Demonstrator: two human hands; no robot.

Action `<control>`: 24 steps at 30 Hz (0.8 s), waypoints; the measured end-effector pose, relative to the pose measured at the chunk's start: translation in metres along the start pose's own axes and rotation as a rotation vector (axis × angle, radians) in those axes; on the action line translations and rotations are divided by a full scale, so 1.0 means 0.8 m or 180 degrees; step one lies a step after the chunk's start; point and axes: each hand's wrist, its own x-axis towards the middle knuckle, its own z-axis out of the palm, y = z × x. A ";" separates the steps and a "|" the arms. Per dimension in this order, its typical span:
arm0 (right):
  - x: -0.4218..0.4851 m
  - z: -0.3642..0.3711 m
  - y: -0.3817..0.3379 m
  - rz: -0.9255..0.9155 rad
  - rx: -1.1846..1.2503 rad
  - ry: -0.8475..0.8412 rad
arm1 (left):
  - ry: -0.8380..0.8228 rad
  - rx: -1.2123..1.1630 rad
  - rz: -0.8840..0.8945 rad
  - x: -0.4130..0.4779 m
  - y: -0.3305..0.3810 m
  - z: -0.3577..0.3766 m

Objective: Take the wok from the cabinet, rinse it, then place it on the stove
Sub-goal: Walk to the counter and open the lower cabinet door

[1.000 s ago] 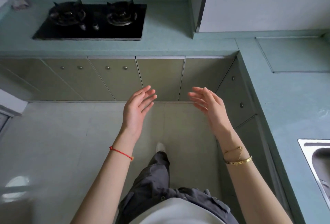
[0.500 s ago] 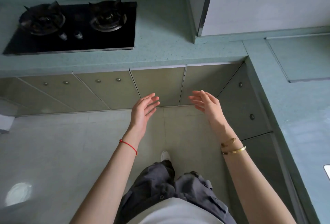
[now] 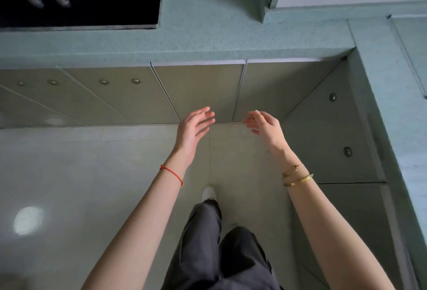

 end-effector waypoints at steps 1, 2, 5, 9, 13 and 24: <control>0.014 0.002 0.013 -0.0003 -0.0026 -0.0006 | 0.0009 0.0017 0.0008 0.013 -0.012 0.000; 0.029 0.004 0.027 0.0007 -0.0069 -0.0008 | 0.0038 0.0039 0.0004 0.027 -0.026 -0.001; 0.082 0.008 0.076 -0.0032 -0.0179 0.0015 | 0.0089 0.0082 0.0022 0.077 -0.070 -0.008; 0.156 0.015 0.130 -0.0231 -0.0284 0.0120 | 0.0094 0.0109 0.0097 0.152 -0.119 -0.017; 0.228 0.023 0.159 -0.0591 -0.0263 0.0232 | -0.0079 -0.0013 0.0385 0.226 -0.145 -0.012; 0.353 0.046 0.156 -0.1840 -0.0013 0.0380 | -0.0735 -0.0197 0.1463 0.341 -0.129 0.046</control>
